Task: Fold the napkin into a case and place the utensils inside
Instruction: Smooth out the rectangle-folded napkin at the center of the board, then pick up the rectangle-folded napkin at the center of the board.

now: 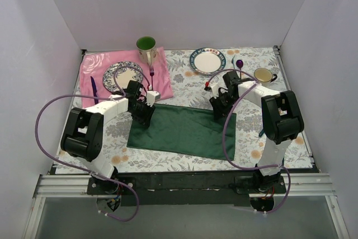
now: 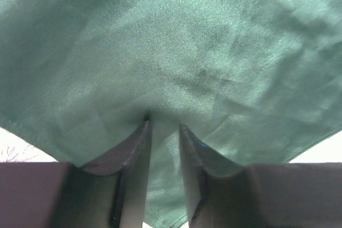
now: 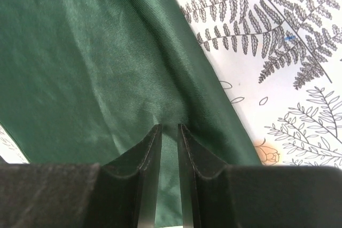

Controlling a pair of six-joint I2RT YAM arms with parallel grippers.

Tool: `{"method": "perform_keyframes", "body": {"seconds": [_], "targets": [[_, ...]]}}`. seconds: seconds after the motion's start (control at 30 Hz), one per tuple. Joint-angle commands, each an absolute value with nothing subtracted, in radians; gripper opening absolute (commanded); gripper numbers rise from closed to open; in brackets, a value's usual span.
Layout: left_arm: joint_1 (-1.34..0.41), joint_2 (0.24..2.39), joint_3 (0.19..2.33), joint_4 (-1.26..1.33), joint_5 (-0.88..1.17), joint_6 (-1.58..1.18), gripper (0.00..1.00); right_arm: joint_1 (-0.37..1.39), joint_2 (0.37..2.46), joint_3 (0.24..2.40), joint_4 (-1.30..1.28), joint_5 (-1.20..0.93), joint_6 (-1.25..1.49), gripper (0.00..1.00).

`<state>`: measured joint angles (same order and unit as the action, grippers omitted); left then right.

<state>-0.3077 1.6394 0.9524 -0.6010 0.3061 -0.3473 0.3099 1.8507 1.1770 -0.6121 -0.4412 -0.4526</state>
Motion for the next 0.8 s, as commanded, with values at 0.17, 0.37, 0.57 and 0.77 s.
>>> {"method": "perform_keyframes", "body": {"seconds": [0.17, 0.37, 0.57, 0.77], "targets": [[-0.224, 1.396, 0.942, -0.656, 0.307, -0.541, 0.46, 0.31, 1.752, 1.227, -0.729, -0.486, -0.397, 0.27], [-0.156, 1.41, 0.908, -0.67, 0.169, -0.649, 0.46, 0.31, 1.668, 1.183, -0.752, -0.445, -0.371, 0.27], [-0.126, 1.497, 0.922, -0.663, 0.107, -0.676, 0.45, 0.308, 1.615, 1.129, -0.767, -0.42, -0.357, 0.27], [-0.123, 1.543, 0.916, -0.638, 0.127, -0.661, 0.43, 0.307, 1.608, 1.111, -0.781, -0.4, -0.353, 0.27]]}}
